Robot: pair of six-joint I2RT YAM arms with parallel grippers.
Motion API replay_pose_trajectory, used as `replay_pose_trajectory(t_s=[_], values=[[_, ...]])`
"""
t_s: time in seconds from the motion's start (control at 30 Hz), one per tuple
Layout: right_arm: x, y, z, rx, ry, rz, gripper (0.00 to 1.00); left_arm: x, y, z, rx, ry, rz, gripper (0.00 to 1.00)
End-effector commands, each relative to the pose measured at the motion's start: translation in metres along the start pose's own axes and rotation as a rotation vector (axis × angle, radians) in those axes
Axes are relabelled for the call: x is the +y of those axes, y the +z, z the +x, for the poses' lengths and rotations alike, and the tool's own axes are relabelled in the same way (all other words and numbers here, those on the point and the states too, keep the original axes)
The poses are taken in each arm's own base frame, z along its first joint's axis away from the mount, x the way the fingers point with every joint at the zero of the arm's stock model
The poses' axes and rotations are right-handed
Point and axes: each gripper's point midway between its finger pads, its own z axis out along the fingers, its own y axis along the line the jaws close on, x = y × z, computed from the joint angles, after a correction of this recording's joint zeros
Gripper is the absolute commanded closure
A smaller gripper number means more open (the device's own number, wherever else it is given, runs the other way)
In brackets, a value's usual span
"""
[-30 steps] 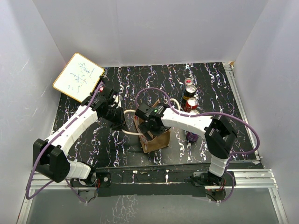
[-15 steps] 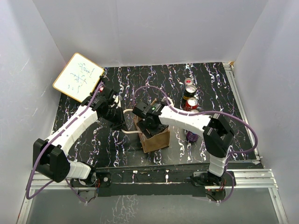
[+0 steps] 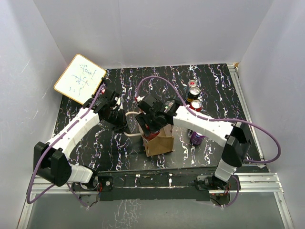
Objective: Take the beverage out of the canvas bag
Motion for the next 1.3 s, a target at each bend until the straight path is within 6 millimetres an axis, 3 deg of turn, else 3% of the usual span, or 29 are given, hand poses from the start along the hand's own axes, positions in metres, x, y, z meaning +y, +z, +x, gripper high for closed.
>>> replay_pose_trajectory(t_s=[0.0,0.17,0.37,0.47,0.57,0.67,0.87,1.1,1.2,1.27], values=[[0.019,-0.031,-0.038,-0.148,0.050,-0.087,0.87,-0.006,-0.007,-0.003,-0.019,-0.014,0.021,1.00],[0.023,-0.075,-0.072,-0.308,0.082,-0.122,0.90,0.000,-0.005,0.000,-0.015,-0.008,-0.002,1.00],[0.023,-0.162,-0.124,-0.640,0.066,-0.190,0.92,-0.004,-0.005,-0.005,-0.030,-0.020,0.011,1.00],[0.010,-0.203,-0.141,-0.795,0.073,-0.154,0.92,-0.004,-0.002,-0.006,-0.023,-0.016,0.014,1.00],[-0.016,-0.227,-0.143,-0.886,0.117,-0.056,0.92,-0.002,0.000,-0.004,-0.008,-0.005,0.002,1.00],[-0.038,-0.243,-0.132,-0.931,0.154,0.019,0.92,-0.002,-0.002,-0.005,-0.013,-0.001,-0.002,1.00],[-0.062,-0.267,-0.098,-0.965,0.207,0.055,0.92,-0.004,0.001,-0.009,-0.008,-0.008,0.004,1.00],[-0.081,-0.242,-0.015,-0.725,0.355,0.066,0.92,-0.001,0.008,-0.007,0.014,-0.008,-0.005,1.00],[-0.091,-0.220,0.034,-0.582,0.444,0.093,0.92,-0.003,0.009,-0.010,0.011,-0.012,-0.002,1.00],[-0.085,-0.208,0.054,-0.515,0.462,0.057,0.92,-0.004,0.010,-0.012,0.011,-0.013,0.000,1.00]])
